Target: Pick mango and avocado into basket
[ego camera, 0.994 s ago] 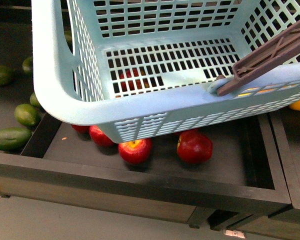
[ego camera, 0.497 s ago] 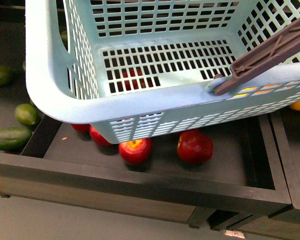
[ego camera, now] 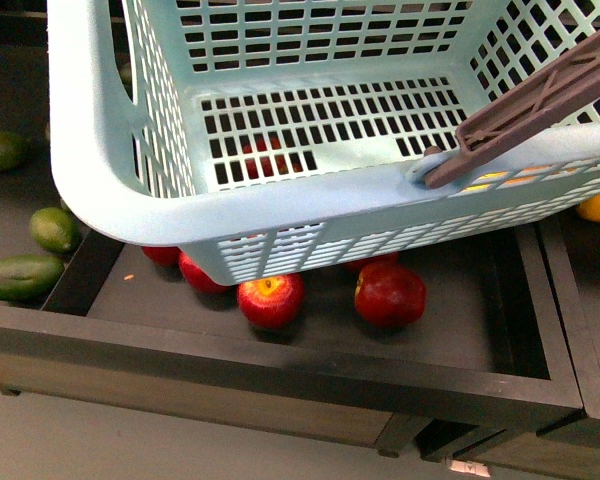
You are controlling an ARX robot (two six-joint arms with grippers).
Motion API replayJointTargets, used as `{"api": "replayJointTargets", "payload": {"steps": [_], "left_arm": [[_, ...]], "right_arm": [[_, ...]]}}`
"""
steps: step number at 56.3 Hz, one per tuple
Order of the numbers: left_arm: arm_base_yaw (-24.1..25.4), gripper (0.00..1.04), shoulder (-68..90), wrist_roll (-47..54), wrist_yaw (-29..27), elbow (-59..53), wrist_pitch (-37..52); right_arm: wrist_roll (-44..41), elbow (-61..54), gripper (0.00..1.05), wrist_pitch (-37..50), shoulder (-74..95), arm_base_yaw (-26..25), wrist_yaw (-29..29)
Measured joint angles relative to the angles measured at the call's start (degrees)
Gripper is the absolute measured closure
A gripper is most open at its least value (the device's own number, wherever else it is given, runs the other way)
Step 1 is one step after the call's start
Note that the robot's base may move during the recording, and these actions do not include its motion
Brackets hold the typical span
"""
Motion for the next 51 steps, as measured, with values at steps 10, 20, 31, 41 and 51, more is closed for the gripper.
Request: {"api": "replayJointTargets", "payload": {"steps": [10, 20, 31, 41, 51], "left_arm": [[-0.02, 0.92, 0.00, -0.11, 0.26, 0.00, 0.00], [-0.02, 0.92, 0.00, -0.07, 0.20, 0.00, 0.00], [-0.79, 0.92, 0.00, 0.02, 0.31, 0.00, 0.00], [-0.81, 0.92, 0.00, -0.92, 0.96, 0.00, 0.00], [-0.48, 0.92, -0.07, -0.24, 0.28, 0.00, -0.02]], "right_arm": [[0.00, 0.00, 0.60, 0.00, -0.09, 0.17, 0.46], [0.00, 0.00, 0.34, 0.00, -0.09, 0.22, 0.44], [0.02, -0.07, 0.08, -0.02, -0.15, 0.22, 0.87], [0.02, -0.07, 0.09, -0.02, -0.26, 0.28, 0.68], [0.00, -0.07, 0.09, -0.04, -0.31, 0.37, 0.61]]}}
